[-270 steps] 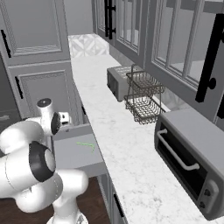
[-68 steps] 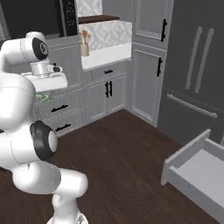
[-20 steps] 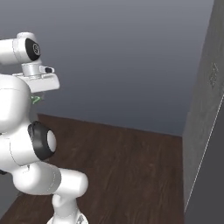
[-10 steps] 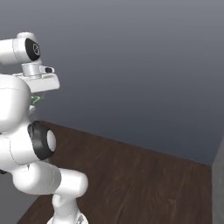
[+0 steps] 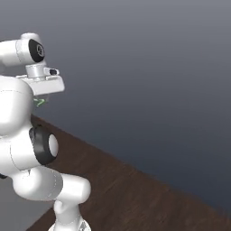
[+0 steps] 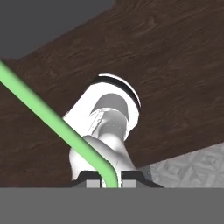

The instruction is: Take a straw from the drawer in front and place it inside the glass cup on the dining counter.

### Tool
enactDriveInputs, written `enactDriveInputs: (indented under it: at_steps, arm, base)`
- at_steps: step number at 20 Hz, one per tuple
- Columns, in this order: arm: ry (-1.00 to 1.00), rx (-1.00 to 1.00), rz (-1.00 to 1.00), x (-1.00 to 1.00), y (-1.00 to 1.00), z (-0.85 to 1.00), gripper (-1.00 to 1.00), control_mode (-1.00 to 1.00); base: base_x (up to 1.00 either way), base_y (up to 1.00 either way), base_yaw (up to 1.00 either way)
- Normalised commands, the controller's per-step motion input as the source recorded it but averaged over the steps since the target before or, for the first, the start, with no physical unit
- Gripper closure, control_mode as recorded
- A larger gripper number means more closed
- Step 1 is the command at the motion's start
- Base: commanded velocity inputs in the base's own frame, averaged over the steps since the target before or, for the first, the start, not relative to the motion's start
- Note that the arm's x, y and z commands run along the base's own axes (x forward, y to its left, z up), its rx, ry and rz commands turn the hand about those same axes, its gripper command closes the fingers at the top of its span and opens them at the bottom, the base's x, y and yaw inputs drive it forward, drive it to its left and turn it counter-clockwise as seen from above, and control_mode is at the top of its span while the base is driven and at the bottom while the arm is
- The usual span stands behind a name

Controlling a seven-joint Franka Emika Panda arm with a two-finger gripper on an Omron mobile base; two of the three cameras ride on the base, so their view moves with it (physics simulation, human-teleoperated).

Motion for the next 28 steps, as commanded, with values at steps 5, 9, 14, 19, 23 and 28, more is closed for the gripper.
enactDriveInputs:
  at_steps: [5, 9, 14, 19, 23, 28]
  arm:
    - [0.00, 0.00, 0.00, 0.00, 0.00, 0.00, 1.00, 1.00]
    - [0.00, 0.00, 0.00, 0.00, 0.00, 0.00, 1.00, 1.00]
    - [0.00, 0.00, 0.00, 0.00, 0.00, 0.00, 1.00, 1.00]
    - [0.00, 0.00, 0.00, 0.00, 0.00, 0.00, 1.00, 1.00]
    - [0.00, 0.00, 0.00, 0.00, 0.00, 0.00, 1.00, 1.00]
    - [0.00, 0.00, 0.00, 0.00, 0.00, 0.00, 1.00, 1.00]
  base:
    - [1.00, -0.08, 0.63]
    - [0.96, -0.41, 0.71]
    - [0.80, -0.58, 0.70]
    - [0.51, -0.93, 0.58]
    - [0.67, -0.90, 0.55]
    - [0.99, -0.68, 0.47]
